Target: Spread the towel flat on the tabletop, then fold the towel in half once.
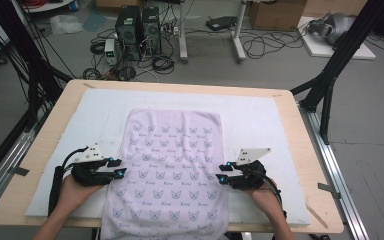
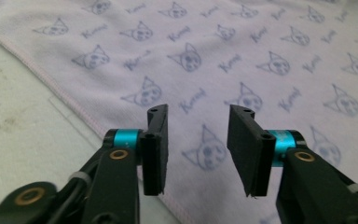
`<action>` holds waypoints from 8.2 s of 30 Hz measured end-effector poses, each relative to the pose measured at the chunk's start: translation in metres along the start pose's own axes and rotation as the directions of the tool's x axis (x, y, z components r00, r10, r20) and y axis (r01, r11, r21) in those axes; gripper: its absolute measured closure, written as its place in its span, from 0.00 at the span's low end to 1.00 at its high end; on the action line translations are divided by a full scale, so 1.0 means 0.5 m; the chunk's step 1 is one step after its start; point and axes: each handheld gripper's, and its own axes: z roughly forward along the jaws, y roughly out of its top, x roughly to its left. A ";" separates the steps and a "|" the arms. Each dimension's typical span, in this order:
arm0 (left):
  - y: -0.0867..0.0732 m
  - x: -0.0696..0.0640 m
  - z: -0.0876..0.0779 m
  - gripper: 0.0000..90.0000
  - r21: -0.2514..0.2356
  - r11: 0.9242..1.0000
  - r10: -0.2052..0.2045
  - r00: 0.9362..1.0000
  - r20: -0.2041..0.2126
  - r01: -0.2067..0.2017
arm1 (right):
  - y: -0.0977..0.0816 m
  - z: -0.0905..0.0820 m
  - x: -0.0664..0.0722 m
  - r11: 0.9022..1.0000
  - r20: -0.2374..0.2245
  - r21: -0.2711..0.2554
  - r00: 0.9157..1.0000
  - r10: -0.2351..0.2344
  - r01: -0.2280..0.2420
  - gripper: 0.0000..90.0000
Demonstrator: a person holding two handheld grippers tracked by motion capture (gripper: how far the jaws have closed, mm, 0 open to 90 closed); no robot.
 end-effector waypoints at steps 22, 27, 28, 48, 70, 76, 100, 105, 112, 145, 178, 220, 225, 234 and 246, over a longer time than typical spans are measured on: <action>0.021 0.018 0.018 0.47 -0.038 0.999 0.009 0.999 -0.031 -0.011 | 0.019 0.021 -0.017 0.999 0.088 -0.036 0.995 0.043 -0.040 0.31; 0.022 0.018 0.018 0.46 -0.046 0.999 0.011 1.000 -0.023 -0.012 | 0.020 0.027 -0.014 0.999 0.085 -0.032 0.996 0.035 -0.033 0.30; 0.022 0.018 0.018 0.46 -0.046 0.999 0.012 1.000 -0.023 -0.013 | 0.020 0.027 -0.013 0.999 0.085 -0.032 0.996 0.035 -0.032 0.30; 0.021 0.020 0.020 0.43 -0.021 0.999 0.030 0.999 -0.030 -0.030 | 0.022 0.036 -0.007 1.000 0.066 -0.017 0.997 0.027 -0.026 0.28; 0.078 0.104 0.019 0.49 -0.038 0.999 -0.030 0.999 -0.045 0.029 | 0.077 0.029 -0.116 0.995 0.017 -0.024 0.995 0.099 -0.099 0.34; 0.126 0.140 0.033 0.50 -0.020 0.999 -0.044 0.996 -0.083 0.043 | 0.117 0.023 -0.150 0.997 0.058 -0.012 0.996 0.071 -0.071 0.38; 0.136 0.238 0.161 0.66 0.067 0.986 -0.140 0.969 -0.203 0.156 | 0.112 0.120 -0.273 0.980 0.236 0.108 0.962 0.137 -0.166 0.59; 0.126 0.241 0.182 0.67 0.106 0.980 -0.144 0.965 -0.221 0.171 | 0.096 0.133 -0.277 0.976 0.254 0.098 0.953 0.164 -0.194 0.64; 0.129 0.238 0.182 0.91 0.114 0.979 -0.139 0.963 -0.229 0.168 | 0.095 0.134 -0.271 0.978 0.223 0.091 0.961 0.161 -0.185 0.89; -0.006 0.041 -0.055 0.87 0.004 0.999 0.042 0.999 -0.033 -0.042 | 0.044 -0.046 -0.027 0.999 0.060 -0.032 0.997 0.038 -0.036 0.82; 0.062 0.101 0.014 0.94 -0.017 0.999 -0.041 0.999 -0.034 0.041 | 0.082 0.029 -0.078 0.996 0.053 0.006 0.994 0.090 -0.091 0.90; -0.041 -0.078 -0.113 0.67 -0.026 0.995 0.096 0.993 0.068 -0.095 | -0.007 -0.098 0.120 0.997 -0.034 -0.083 0.999 -0.013 0.011 0.76; -0.010 -0.036 -0.085 0.65 -0.042 0.997 0.065 0.997 0.036 -0.063 | 0.015 -0.078 0.068 0.997 0.001 -0.074 1.000 0.001 -0.001 0.70; 0.015 0.035 -0.012 0.57 0.017 1.000 0.007 0.999 -0.033 -0.007 | 0.021 -0.018 -0.022 0.997 0.064 -0.010 0.995 0.073 -0.072 0.55; 0.017 0.052 0.016 0.51 0.042 0.999 0.001 0.996 -0.084 0.003 | 0.011 0.008 -0.044 0.993 0.095 0.019 0.989 0.110 -0.113 0.47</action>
